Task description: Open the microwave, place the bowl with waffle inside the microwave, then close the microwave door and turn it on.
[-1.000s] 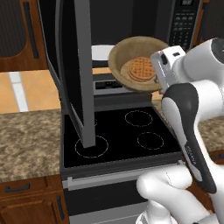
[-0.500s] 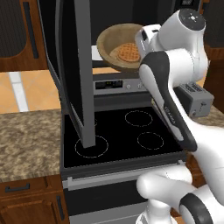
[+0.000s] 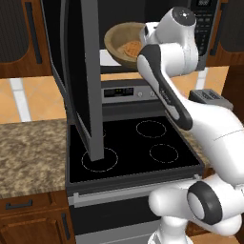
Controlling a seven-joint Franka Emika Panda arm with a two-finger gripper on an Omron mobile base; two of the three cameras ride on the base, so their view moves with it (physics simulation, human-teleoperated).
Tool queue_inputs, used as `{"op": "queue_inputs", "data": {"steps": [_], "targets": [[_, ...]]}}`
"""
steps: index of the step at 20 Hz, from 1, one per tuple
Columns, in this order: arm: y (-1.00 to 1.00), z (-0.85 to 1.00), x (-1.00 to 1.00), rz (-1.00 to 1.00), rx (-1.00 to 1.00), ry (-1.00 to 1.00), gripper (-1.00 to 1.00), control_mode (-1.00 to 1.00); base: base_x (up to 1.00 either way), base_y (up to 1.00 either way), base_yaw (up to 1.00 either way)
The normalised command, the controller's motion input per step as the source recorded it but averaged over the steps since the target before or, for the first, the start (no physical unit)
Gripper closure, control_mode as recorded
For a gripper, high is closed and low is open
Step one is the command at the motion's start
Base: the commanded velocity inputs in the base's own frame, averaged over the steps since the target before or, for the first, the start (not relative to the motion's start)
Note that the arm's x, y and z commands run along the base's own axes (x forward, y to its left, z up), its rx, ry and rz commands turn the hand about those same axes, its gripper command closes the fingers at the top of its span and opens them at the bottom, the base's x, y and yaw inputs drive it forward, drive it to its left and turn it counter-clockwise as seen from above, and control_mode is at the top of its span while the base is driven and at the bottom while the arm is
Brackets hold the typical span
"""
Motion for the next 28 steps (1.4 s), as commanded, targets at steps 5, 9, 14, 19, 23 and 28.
{"op": "queue_inputs", "data": {"steps": [5,9,14,19,23,28], "targets": [[0.00,-0.14,0.87,-0.07,0.06,0.00,1.00,-1.00,0.00,0.00,0.00],[0.10,-0.22,0.76,0.00,0.00,0.00,1.00,-1.00,0.00,0.00,0.00],[0.05,-0.03,0.59,0.04,0.01,-0.04,1.00,-1.00,0.00,0.00,0.00],[0.00,0.00,0.64,0.03,0.01,-0.01,1.00,-1.00,0.00,0.00,0.00],[0.00,0.00,0.72,0.04,0.00,0.00,1.00,-1.00,0.00,0.00,0.00],[0.07,-0.05,0.51,0.03,-0.02,0.00,1.00,-1.00,0.00,0.00,0.00]]}}
